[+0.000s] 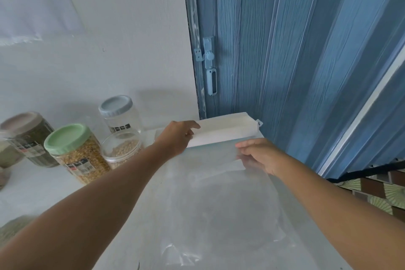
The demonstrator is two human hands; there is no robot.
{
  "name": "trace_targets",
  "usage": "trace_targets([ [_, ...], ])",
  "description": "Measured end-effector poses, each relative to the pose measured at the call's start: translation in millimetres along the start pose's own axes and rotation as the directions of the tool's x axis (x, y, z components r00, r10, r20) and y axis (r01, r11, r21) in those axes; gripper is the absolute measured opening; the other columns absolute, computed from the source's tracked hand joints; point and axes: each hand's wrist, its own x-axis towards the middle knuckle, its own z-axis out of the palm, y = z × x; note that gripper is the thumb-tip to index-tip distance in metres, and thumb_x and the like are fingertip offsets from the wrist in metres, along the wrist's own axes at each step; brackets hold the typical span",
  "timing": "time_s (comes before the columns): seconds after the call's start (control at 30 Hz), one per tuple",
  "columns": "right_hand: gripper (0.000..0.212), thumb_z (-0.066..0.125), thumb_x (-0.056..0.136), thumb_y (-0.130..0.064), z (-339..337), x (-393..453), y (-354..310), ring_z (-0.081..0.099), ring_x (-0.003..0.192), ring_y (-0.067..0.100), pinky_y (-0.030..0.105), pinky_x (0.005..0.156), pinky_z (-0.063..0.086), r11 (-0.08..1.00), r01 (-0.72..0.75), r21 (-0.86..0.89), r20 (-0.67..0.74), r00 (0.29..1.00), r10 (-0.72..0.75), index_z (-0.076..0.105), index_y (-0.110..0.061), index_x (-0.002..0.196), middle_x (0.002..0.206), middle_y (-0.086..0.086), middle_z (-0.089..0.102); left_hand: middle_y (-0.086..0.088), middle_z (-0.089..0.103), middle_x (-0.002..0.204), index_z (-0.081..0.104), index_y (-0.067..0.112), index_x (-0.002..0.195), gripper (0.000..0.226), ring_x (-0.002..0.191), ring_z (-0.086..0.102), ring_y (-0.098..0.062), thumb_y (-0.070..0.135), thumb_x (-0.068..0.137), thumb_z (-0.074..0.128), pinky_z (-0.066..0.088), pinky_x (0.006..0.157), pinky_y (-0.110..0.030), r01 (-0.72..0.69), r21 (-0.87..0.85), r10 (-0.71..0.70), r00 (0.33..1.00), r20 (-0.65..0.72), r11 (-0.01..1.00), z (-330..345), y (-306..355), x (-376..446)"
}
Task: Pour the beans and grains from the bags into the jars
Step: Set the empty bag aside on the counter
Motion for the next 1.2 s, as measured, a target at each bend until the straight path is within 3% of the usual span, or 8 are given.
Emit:
trace_targets([
  [0.13,0.022,0.058,0.102,0.001,4,1,4,0.073,0.072,0.007,0.022,0.075,0.059,0.997,0.013,-0.072,-0.025,1.000,-0.015,0.075,-0.011,0.110,0.111,0.007,0.073,0.003,0.074,0.115,0.068,0.030,0.132,0.041,0.109,0.066,-0.015,0.006,0.103,0.055,0.039,0.082,-0.022,0.028,0.011,-0.028,1.000,-0.007,1.000,11,-5,-8],
  [0.27,0.033,0.052,0.101,0.003,8,-2,7,0.075,0.077,0.013,0.030,0.087,0.061,0.975,0.089,-0.206,-0.035,0.995,-0.098,0.076,-0.019,0.100,0.112,0.009,0.073,0.000,0.074,0.112,0.069,0.029,0.130,0.041,0.107,0.068,-0.019,0.003,0.102,0.054,0.051,0.090,-0.030,0.042,-0.052,-0.041,0.999,0.033,0.998,20,-12,-12],
  [0.4,0.025,0.060,0.097,-0.012,9,-9,1,0.067,0.106,0.017,0.030,0.093,0.053,0.878,0.184,-0.442,-0.037,0.974,-0.223,0.076,-0.030,0.094,0.116,-0.004,0.070,-0.003,0.073,0.118,0.061,0.026,0.139,0.041,0.113,0.066,-0.024,0.007,0.104,0.054,0.048,0.091,-0.028,0.052,-0.034,-0.049,0.996,0.068,0.998,24,-11,-20],
  [0.5,0.012,0.067,0.093,-0.034,7,-17,-6,0.058,0.121,0.019,0.031,0.099,0.046,0.722,0.227,-0.653,-0.052,0.938,-0.341,0.075,-0.034,0.102,0.128,-0.004,0.065,-0.007,0.056,0.149,0.043,0.025,0.155,0.052,0.140,0.048,-0.028,0.028,0.105,0.060,0.038,0.111,-0.033,0.012,0.002,-0.012,0.998,0.067,1.000,19,0,-34],
  [0.6,0.036,0.060,0.099,-0.048,7,-52,-14,0.043,0.140,0.023,0.034,0.114,0.035,0.580,0.366,-0.728,0.032,0.863,-0.504,0.068,-0.031,0.130,0.144,0.000,0.056,0.006,0.026,0.170,0.026,0.033,0.163,0.073,0.158,0.017,-0.018,0.059,0.100,0.053,0.021,0.127,-0.041,0.000,-0.162,0.013,0.997,0.082,0.987,5,23,-80],
  [0.73,0.066,0.035,0.101,-0.070,20,-121,-10,0.004,0.160,0.017,0.035,0.125,0.006,0.467,0.468,-0.750,0.372,0.883,-0.287,0.030,-0.042,0.160,0.172,-0.007,0.014,0.029,-0.006,0.170,0.009,0.056,0.161,0.084,0.156,-0.016,0.001,0.086,0.087,0.037,-0.001,0.126,-0.039,-0.040,-0.254,0.106,0.962,0.252,0.966,-2,34,-160],
  [0.9,0.089,0.014,0.088,-0.089,27,-125,37,-0.027,0.156,0.019,0.045,0.127,-0.010,0.240,0.409,-0.880,0.421,0.907,-0.003,-0.007,-0.045,0.162,0.170,-0.008,-0.024,0.022,-0.032,0.165,-0.015,0.064,0.153,0.087,0.149,-0.039,-0.007,0.094,0.086,0.031,-0.015,0.126,-0.043,-0.173,0.020,0.149,0.899,0.412,0.985,36,21,-191],
  [1.2,0.088,0.009,0.090,-0.088,28,-115,94,-0.032,0.154,0.019,0.043,0.127,-0.014,0.050,0.422,-0.905,0.409,0.897,-0.165,-0.019,-0.043,0.160,0.167,-0.007,-0.032,0.001,-0.038,0.165,-0.021,0.049,0.159,0.098,0.149,-0.043,-0.020,0.098,0.084,0.020,-0.016,0.128,-0.046,-0.259,0.271,0.141,0.910,0.389,0.927,81,10,-204],
])
